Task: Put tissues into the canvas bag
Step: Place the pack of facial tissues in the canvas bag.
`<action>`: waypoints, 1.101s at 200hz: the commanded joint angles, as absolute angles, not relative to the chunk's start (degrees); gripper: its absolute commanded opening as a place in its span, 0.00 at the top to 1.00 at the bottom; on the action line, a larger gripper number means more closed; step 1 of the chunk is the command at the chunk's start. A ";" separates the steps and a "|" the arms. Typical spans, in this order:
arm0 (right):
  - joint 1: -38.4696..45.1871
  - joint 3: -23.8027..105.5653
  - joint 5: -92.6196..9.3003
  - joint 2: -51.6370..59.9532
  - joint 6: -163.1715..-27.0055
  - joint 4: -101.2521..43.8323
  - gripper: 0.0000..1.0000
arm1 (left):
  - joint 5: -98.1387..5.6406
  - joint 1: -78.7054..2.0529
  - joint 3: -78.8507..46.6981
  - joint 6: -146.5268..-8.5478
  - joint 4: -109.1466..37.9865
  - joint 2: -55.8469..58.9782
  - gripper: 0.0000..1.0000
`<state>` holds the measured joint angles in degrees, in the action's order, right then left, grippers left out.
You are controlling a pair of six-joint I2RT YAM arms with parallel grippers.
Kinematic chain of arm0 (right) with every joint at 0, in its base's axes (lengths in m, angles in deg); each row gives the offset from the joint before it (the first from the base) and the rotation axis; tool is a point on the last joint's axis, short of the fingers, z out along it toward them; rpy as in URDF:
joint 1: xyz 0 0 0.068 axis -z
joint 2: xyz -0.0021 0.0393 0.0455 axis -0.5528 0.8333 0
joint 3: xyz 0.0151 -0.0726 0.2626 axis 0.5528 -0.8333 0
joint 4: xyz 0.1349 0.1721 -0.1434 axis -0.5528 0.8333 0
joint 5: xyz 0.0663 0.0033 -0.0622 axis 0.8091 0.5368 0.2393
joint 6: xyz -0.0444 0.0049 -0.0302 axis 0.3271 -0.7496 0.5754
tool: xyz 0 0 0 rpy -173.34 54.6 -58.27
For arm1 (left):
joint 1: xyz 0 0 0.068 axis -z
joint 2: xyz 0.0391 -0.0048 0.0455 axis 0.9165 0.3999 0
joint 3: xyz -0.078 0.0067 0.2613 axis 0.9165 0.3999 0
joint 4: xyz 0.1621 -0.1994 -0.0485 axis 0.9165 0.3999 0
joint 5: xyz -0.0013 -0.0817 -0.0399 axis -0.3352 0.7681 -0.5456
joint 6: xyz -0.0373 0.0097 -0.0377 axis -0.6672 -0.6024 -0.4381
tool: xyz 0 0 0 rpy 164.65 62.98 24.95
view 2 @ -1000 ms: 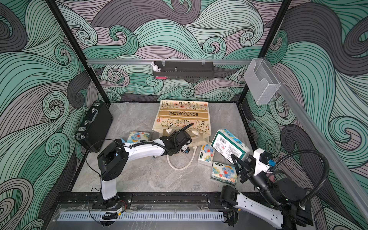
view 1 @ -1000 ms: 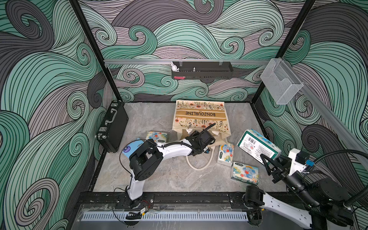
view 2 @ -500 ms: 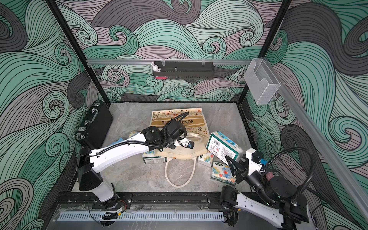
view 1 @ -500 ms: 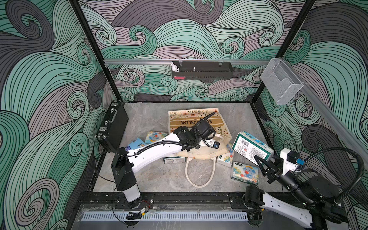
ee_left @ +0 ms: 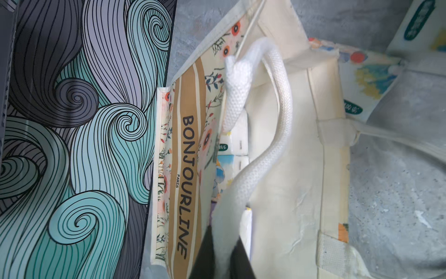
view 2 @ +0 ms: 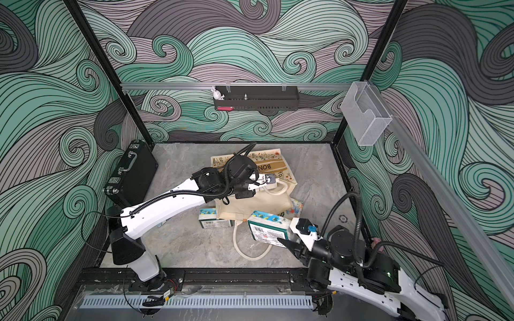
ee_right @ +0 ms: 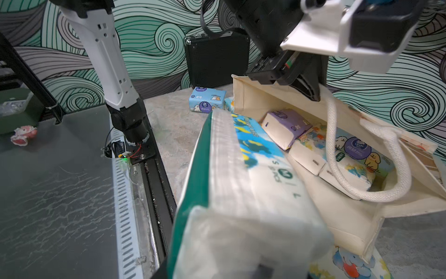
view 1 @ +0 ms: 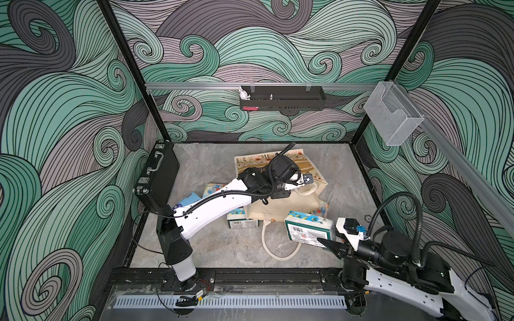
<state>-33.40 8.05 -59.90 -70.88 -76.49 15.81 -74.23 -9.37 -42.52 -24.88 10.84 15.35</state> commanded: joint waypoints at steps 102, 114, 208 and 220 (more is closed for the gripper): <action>-33.59 -5.16 -72.58 -54.59 -16.77 -24.43 0.62 | -59.69 -14.25 -44.13 -32.50 4.36 7.06 1.00; -33.11 -5.08 -73.84 -49.60 -10.07 -27.35 0.61 | -58.14 -14.81 -43.75 -31.85 4.82 6.41 1.00; -20.84 2.31 -66.02 -21.23 10.16 -49.16 0.60 | -43.95 -18.45 -40.37 -27.79 7.20 3.41 1.00; -20.19 3.74 -63.87 -18.55 10.15 -48.98 0.58 | -43.59 -18.80 -40.01 -28.30 6.68 3.23 1.00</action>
<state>-21.40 -0.21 -69.06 -21.97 6.33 -42.63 -46.86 -17.80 -40.18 -28.35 7.98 5.75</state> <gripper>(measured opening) 0.411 0.094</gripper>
